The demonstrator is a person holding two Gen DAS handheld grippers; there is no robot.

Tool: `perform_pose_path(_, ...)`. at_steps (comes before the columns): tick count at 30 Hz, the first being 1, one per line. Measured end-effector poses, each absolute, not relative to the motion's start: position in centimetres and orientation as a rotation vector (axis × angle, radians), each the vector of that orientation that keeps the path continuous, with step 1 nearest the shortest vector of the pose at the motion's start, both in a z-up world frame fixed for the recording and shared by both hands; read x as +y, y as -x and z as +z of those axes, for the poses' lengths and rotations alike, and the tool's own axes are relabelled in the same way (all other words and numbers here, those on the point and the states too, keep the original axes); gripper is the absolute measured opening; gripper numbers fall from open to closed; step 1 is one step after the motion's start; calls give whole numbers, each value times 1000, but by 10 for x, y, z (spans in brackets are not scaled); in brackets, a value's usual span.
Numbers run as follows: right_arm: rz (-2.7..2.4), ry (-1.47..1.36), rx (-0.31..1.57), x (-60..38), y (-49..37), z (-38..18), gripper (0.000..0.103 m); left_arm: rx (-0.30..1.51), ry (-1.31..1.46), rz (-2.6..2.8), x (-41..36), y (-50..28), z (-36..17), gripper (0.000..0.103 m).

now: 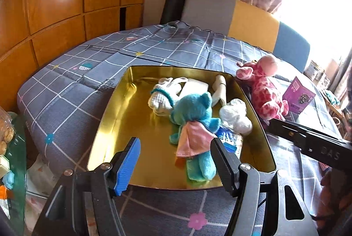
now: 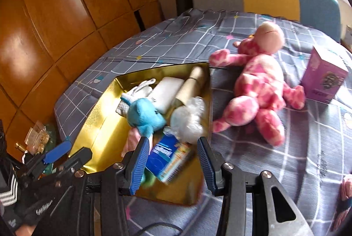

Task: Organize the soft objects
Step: 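Carry the blue teddy bear into the gold tray and open the right gripper, then move the left gripper to the pink towel with the blue band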

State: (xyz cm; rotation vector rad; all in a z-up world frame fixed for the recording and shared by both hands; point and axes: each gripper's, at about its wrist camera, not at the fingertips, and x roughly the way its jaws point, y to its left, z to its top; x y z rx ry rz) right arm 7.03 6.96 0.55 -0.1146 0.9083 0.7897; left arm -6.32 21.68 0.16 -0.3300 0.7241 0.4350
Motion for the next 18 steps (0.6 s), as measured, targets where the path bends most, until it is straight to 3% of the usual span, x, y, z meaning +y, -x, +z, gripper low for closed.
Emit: perform_pose_path(18, 622, 131, 841, -31, -56, 12, 46, 742, 270, 372, 188, 55, 2, 67)
